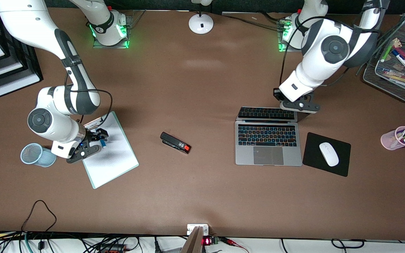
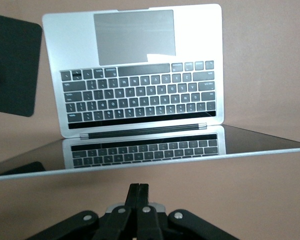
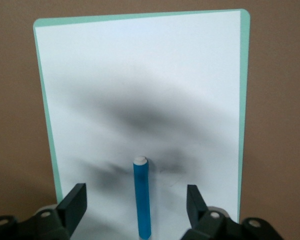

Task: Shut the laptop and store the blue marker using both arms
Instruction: 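Grasp the blue marker with the right gripper while the left gripper reaches the laptop lid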

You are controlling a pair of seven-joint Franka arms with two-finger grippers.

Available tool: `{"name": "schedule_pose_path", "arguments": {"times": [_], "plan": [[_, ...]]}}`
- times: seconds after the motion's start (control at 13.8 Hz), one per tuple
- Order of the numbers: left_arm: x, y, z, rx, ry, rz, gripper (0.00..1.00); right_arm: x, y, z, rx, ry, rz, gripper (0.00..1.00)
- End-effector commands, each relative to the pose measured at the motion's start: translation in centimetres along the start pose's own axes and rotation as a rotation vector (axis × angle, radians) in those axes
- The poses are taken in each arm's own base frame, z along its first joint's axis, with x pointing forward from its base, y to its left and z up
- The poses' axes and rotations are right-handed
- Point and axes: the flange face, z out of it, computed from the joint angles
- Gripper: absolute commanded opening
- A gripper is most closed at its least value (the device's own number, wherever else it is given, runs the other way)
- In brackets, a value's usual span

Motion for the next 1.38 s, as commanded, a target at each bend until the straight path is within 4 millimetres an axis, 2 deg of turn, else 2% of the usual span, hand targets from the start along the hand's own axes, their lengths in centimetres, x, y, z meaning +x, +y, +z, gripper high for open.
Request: {"name": "schedule_pose_path", "arguments": {"times": [0.0,0.15,0.36,0.94,1.31], "plan": [[-1.2,0.3,0.9,-0.007,0.045,-0.015,0.00,0.0,0.4,0.9,0.000,0.005,-0.076,0.82],[-1.2,0.2,1.5,-0.010,0.053,-0.015,0.00,-0.1,0.6,1.4,0.003,0.000,-0.123,0.73],[-1.1,0.2,1.5,-0.007,0.062,-0.009,0.00,-0.3,0.8,2.1,0.006,-0.007,-0.160,0.68],[0.3,-0.3,2.0,-0.026,0.129,-0.004,0.00,-0.5,0.7,4.3,0.018,-0.027,-0.165,0.63],[1.0,-0.5,2.8,-0.013,0.152,0.017,0.00,-0.4,0.6,5.2,0.019,-0.029,-0.165,0.52]]}}
